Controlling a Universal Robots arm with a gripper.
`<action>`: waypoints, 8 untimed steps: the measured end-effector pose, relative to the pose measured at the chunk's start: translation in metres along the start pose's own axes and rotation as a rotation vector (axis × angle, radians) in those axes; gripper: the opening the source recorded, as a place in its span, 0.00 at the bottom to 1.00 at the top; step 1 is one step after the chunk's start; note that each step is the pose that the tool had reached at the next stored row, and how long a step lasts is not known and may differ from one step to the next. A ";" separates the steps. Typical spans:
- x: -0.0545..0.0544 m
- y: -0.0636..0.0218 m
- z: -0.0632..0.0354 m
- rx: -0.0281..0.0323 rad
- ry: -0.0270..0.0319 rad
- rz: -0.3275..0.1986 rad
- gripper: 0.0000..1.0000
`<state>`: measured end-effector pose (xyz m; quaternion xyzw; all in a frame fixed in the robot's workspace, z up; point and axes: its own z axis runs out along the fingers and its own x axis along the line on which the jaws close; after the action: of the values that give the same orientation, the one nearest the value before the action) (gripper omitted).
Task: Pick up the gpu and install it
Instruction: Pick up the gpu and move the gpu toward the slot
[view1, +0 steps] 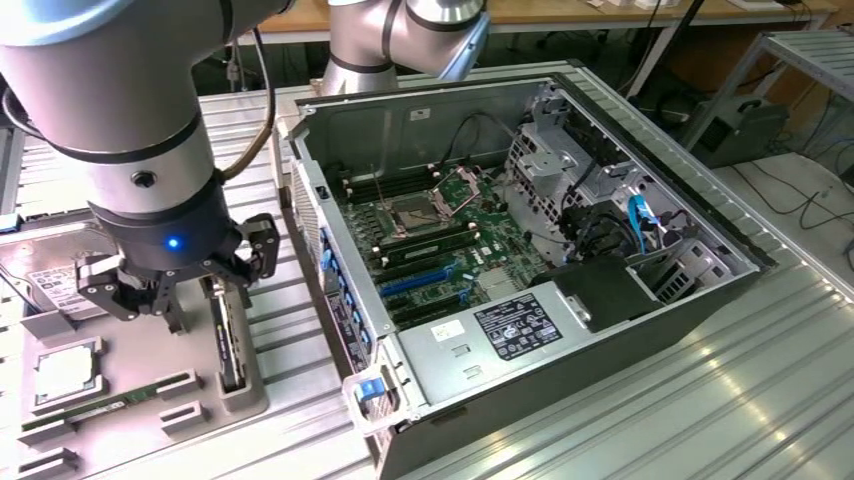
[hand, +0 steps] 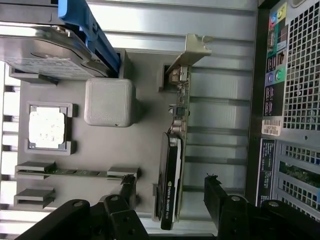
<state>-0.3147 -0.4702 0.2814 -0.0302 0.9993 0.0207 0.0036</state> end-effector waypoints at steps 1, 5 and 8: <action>0.000 -0.0001 0.0018 0.0001 0.0001 0.000 0.66; 0.000 -0.0004 0.0093 0.0001 -0.0001 0.003 0.66; 0.000 -0.0006 0.0149 0.0000 -0.0002 0.004 0.66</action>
<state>-0.3147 -0.4702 0.2665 -0.0280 0.9994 0.0207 0.0037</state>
